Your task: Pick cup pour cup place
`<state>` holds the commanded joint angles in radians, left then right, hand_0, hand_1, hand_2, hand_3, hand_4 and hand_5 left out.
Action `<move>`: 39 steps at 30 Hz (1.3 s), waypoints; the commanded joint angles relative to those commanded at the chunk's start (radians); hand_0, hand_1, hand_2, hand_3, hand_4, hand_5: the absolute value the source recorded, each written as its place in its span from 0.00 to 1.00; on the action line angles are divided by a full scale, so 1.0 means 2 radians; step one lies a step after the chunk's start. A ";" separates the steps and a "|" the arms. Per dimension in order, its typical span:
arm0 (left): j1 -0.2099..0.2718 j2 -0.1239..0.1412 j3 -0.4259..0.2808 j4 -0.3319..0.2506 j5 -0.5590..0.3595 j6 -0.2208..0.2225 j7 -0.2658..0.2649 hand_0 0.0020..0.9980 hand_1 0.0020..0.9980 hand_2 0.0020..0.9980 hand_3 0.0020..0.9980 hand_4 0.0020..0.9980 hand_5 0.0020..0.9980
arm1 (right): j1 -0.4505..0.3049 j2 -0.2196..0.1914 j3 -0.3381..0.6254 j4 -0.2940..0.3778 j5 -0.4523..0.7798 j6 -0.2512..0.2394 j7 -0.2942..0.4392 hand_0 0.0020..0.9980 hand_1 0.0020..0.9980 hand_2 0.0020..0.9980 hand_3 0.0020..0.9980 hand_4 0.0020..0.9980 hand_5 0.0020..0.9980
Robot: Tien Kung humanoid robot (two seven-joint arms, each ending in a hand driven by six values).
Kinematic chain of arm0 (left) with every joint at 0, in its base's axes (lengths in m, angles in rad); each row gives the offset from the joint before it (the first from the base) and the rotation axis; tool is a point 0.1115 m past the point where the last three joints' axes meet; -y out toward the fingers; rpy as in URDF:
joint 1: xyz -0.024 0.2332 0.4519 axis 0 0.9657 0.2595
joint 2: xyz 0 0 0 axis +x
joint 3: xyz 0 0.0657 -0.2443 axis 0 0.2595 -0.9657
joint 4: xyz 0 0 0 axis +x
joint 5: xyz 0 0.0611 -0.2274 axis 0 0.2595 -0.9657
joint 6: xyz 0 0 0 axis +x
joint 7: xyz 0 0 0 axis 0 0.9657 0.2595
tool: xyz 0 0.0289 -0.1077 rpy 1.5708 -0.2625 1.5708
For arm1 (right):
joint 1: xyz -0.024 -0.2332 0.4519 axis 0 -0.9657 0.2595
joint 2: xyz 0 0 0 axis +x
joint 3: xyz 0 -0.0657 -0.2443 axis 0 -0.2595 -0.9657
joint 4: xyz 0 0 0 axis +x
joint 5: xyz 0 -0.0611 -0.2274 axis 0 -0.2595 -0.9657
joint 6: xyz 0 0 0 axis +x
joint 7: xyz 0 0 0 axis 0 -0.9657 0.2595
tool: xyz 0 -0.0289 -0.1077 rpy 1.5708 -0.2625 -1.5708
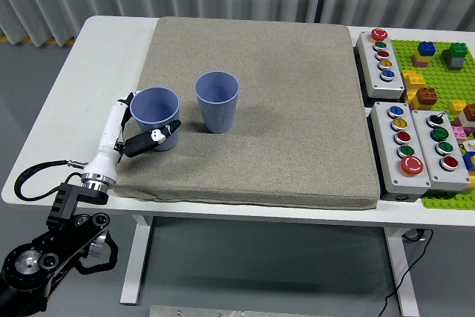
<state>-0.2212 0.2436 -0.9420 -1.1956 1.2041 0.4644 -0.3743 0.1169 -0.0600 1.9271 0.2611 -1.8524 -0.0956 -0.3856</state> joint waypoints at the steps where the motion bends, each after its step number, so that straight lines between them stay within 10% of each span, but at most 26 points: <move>1: 0.000 0.000 0.000 0.000 0.000 0.000 0.000 0.62 0.59 0.65 0.68 0.87 0.30 | 0.000 0.000 0.000 0.000 0.000 0.000 0.000 0.65 0.63 0.54 0.54 0.00 0.00; 39: 0.010 -0.004 -0.013 0.003 0.032 -0.042 0.004 0.79 0.80 0.96 0.98 1.00 0.52 | 0.002 0.001 -0.001 0.000 0.002 -0.001 -0.001 0.65 0.63 0.54 0.54 0.00 0.00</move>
<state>-0.2017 0.2347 -0.9689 -1.1891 1.2672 0.3806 -0.3671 0.1207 -0.0590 1.9255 0.2619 -1.8483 -0.0976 -0.3883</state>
